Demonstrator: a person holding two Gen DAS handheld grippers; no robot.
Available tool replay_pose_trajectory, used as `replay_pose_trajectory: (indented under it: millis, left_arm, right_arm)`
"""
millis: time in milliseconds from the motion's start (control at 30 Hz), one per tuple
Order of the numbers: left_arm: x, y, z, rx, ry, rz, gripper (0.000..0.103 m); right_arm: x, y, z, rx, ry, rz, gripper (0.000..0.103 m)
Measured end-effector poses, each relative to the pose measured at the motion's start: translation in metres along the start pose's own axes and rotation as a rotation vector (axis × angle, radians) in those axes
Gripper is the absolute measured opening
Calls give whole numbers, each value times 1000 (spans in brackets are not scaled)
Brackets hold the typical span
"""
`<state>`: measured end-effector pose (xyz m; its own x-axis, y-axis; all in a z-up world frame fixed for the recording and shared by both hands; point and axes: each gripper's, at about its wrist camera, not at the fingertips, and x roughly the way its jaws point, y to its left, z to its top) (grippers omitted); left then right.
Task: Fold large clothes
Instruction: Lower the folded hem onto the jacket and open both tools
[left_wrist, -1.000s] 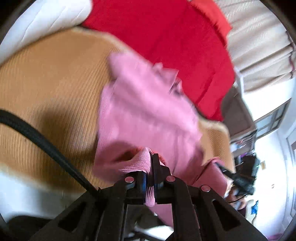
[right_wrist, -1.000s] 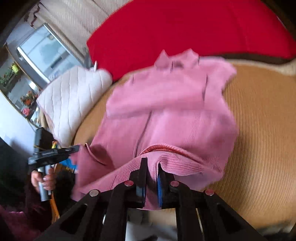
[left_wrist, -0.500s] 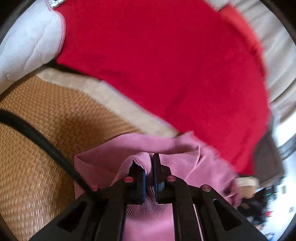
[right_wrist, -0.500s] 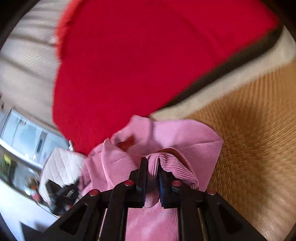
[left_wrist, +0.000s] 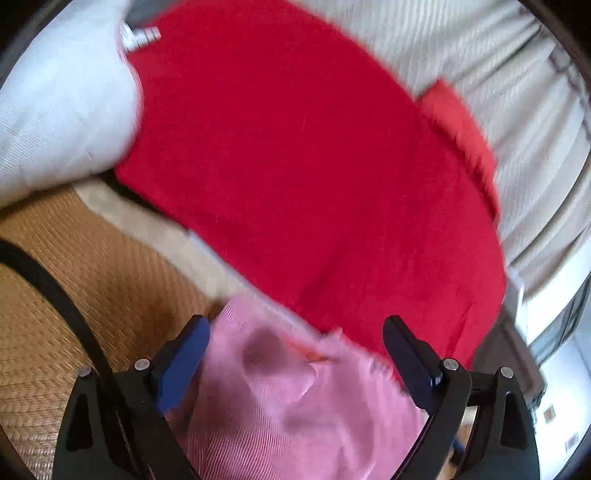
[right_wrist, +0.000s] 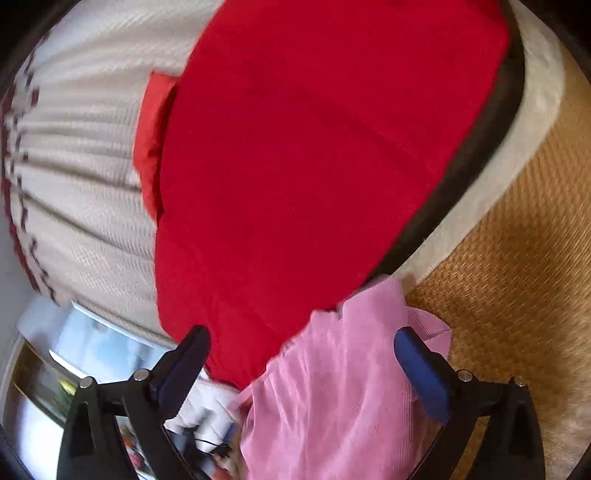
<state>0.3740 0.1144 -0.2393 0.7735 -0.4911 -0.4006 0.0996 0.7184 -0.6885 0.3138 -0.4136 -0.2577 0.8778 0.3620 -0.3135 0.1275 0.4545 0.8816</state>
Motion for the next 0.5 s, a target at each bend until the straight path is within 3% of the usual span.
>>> replay_pose_trajectory:
  millis: [67, 100, 167, 300, 367, 433, 500]
  left_arm:
    - [-9, -1, -1, -16, 20, 16, 95]
    - [-11, -3, -3, -9, 52, 55, 95]
    - [-11, -14, -20, 59, 121, 117, 95]
    - [-3, -39, -56, 251, 215, 282, 95]
    - [7, -42, -71, 363, 271, 436, 95]
    - [22, -27, -82, 422, 346, 549, 95]
    - [30, -11, -90, 408, 405, 574, 95]
  right_arm:
    - [-1, 21, -10, -121, 29, -87, 76]
    - [9, 36, -23, -210, 50, -154, 72]
    - [24, 58, -49, -367, 123, -250, 43]
    - [49, 72, -85, -512, 230, -363, 39]
    - [57, 74, -96, -540, 258, -415, 39]
    - [67, 65, -98, -530, 290, -501, 40]
    - [79, 45, -99, -508, 333, -550, 40]
